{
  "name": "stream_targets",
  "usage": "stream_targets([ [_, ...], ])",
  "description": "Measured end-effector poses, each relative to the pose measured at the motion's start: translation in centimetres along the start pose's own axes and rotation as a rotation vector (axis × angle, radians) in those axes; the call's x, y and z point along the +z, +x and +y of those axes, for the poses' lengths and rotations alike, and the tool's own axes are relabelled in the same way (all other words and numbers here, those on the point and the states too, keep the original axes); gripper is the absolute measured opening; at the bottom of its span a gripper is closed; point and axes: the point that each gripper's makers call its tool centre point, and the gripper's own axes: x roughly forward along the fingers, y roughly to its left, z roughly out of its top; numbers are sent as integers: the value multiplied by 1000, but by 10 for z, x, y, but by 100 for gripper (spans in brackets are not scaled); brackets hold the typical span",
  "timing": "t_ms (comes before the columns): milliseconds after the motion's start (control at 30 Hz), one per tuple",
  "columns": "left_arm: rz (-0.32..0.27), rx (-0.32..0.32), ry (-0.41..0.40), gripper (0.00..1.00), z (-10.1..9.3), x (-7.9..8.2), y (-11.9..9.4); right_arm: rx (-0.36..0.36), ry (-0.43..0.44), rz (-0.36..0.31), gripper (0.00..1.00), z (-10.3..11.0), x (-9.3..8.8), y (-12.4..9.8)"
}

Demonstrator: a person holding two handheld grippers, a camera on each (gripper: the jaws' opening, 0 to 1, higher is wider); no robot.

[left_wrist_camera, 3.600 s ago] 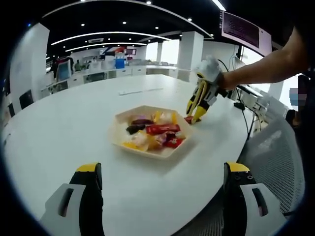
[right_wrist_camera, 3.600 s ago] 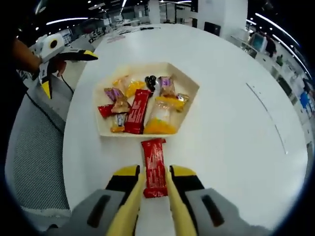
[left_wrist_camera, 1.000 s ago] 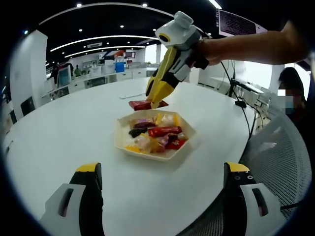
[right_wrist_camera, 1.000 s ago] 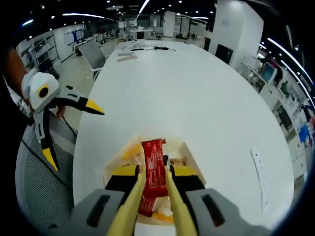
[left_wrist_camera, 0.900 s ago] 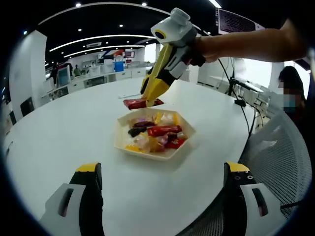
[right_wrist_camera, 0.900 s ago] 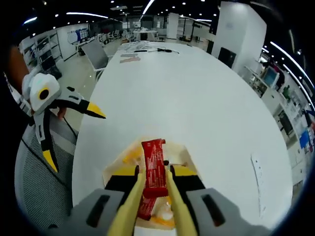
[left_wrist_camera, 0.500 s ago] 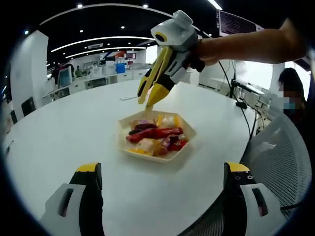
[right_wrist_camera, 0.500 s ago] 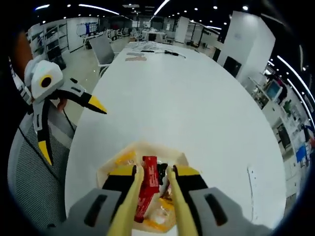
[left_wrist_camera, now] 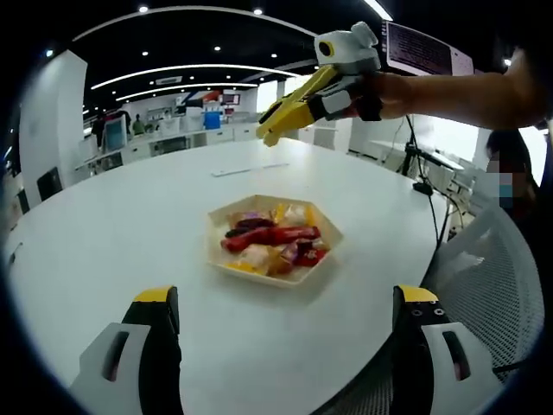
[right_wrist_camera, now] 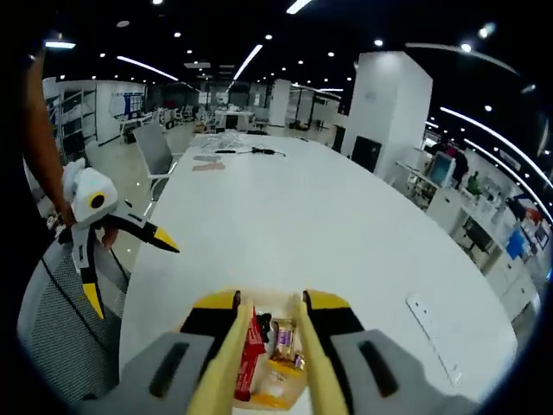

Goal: Place the target food into the container with the food tongs after gripping and lifting it, then release it inside without dropping or visibly crushing the food.

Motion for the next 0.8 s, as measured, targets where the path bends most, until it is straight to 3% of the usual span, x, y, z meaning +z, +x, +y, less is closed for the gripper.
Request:
stream_targets([
  [133,-49,-26,-11,100,-2,10,-3,-26,30,-45,28,1,-4,-23],
  [367,-85,-35,-2,100,2,20,-7,-115,110,-72,28,4,-31,-59],
  [567,-138,-43,36,100,3,41,-10,-171,140,-73,28,12,-49,-77],
  [800,-166,-35,37,100,10,54,-13,-283,173,-89,28,20,-63,-95],
])
